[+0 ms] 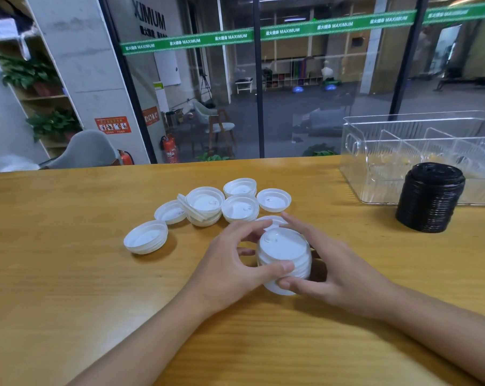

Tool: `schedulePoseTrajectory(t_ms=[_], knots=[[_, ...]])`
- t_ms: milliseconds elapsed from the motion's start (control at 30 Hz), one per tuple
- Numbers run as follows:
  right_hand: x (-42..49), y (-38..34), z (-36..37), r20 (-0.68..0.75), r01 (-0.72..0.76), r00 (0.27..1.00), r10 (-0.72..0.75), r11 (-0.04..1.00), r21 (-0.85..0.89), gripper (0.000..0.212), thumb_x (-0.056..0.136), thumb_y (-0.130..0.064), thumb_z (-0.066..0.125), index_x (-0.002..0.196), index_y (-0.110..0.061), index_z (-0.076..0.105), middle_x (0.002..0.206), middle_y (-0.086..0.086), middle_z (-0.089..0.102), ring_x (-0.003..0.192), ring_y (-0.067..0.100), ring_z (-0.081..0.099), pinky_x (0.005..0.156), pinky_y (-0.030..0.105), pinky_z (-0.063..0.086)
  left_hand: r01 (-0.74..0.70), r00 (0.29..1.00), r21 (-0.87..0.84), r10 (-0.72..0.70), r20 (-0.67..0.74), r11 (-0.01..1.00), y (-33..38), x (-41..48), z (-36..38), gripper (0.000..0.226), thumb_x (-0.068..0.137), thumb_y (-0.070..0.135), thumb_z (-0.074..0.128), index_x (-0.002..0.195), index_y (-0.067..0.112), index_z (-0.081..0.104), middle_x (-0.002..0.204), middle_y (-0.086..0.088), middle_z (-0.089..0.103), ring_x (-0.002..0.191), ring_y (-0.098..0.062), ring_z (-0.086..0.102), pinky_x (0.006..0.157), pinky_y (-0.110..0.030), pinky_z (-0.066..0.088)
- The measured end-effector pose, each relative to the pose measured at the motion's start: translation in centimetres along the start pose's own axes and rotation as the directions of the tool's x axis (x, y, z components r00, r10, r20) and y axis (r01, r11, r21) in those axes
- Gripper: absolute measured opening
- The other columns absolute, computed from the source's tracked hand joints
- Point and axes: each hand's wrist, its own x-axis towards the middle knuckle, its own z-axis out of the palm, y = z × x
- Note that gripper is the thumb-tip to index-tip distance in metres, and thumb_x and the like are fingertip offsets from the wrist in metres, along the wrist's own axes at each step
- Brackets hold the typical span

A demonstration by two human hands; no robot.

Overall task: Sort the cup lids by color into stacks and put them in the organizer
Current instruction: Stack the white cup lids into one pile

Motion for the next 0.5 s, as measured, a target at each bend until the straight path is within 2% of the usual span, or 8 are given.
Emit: schedulePoseTrajectory(t_ms=[133, 233, 333, 500], knots=[[0.01, 0.14, 0.09, -0.004, 0.019, 1.000, -0.019, 1.000, -0.021, 0.089, 0.090, -0.057, 0.074, 0.164, -0.033, 0.030, 0.155, -0.026, 0.046, 0.143, -0.003, 0.046, 0.113, 0.012, 0.035, 0.012, 1.000, 0.066, -0.010, -0.028, 0.998, 0.01, -0.07, 0.55, 0.061, 0.067, 0.048, 0.096, 0.122, 0.043, 0.069, 0.122, 0.022, 0.062, 0.118, 0.002, 0.062, 0.093, -0.023, 0.055], [-0.07, 0.36, 0.11, -0.005, 0.027, 1.000, -0.027, 0.999, -0.022, 0.086, 0.091, -0.057, 0.072, 0.163, -0.032, 0.032, 0.154, -0.024, 0.049, 0.141, -0.001, 0.049, 0.112, 0.014, 0.037, 0.013, 1.000, 0.071, -0.011, -0.022, 0.997, 0.03, -0.12, 0.71, 0.066, 0.061, 0.064, 0.089, 0.121, 0.043, 0.068, 0.121, 0.024, 0.061, 0.116, 0.002, 0.062, 0.089, -0.021, 0.056], [-0.02, 0.31, 0.01, 0.002, 0.028, 1.000, -0.028, 0.999, -0.025, 0.086, 0.090, -0.061, 0.071, 0.162, -0.033, 0.033, 0.151, -0.024, 0.050, 0.139, -0.001, 0.050, 0.111, 0.015, 0.038, 0.009, 1.000, 0.053, -0.008, -0.022, 0.999, 0.07, -0.13, 0.58, 0.066, 0.062, 0.068, 0.083, 0.121, 0.044, 0.069, 0.120, 0.022, 0.061, 0.115, 0.003, 0.063, 0.090, -0.025, 0.058], [0.06, 0.21, 0.04, -0.007, 0.032, 0.999, -0.032, 0.998, -0.051, 0.082, 0.090, -0.059, 0.073, 0.159, -0.027, 0.041, 0.150, -0.021, 0.052, 0.137, -0.003, 0.051, 0.109, 0.011, 0.036, 0.004, 1.000, 0.035, -0.004, -0.018, 0.999, -0.08, -0.10, 0.35, 0.057, 0.069, 0.059, 0.086, 0.121, 0.044, 0.071, 0.119, 0.019, 0.063, 0.114, 0.002, 0.064, 0.091, -0.029, 0.058]])
